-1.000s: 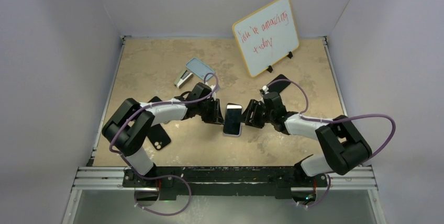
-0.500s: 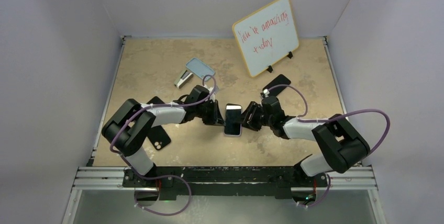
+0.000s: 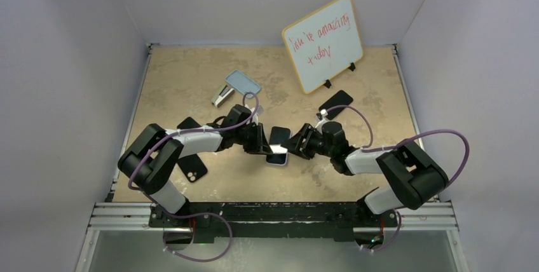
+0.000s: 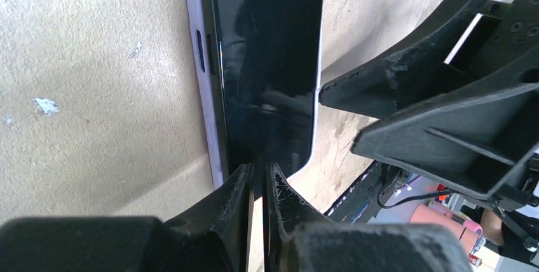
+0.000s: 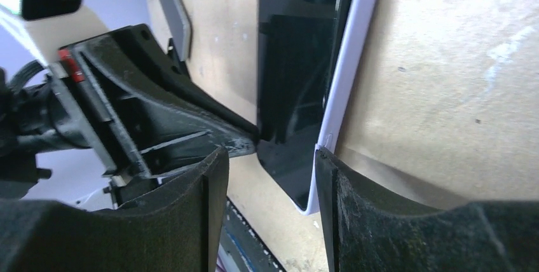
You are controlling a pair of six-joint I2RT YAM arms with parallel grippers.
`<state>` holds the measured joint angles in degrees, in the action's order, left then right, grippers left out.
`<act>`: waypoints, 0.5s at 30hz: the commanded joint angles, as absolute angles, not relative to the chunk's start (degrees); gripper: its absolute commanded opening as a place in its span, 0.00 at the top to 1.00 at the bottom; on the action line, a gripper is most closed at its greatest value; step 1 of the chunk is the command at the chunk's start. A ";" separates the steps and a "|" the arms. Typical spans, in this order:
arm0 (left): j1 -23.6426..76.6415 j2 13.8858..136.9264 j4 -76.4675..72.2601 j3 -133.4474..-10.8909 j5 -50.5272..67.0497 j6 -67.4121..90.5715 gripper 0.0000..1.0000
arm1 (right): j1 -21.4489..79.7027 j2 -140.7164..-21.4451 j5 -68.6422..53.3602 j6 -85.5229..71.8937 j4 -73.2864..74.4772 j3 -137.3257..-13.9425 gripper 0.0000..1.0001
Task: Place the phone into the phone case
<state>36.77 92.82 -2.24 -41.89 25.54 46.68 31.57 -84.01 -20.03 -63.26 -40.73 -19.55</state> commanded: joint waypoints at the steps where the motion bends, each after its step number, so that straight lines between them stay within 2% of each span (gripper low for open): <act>1: 36.55 92.21 -1.84 -41.47 25.53 44.23 0.88 | 32.00 -83.87 -24.48 -65.94 -53.01 -18.84 0.46; 8: 36.47 91.38 -3.41 -39.63 26.99 44.44 0.88 | 32.04 -82.38 -22.08 -65.88 -52.47 -18.30 0.46; 15: 33.41 87.23 -2.49 -40.28 24.15 43.90 0.79 | 31.99 -74.93 -12.38 -59.07 -28.83 -22.27 0.44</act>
<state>36.10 90.91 -1.93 -40.47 26.61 45.36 31.83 -78.43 -18.63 -63.40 -41.30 -19.20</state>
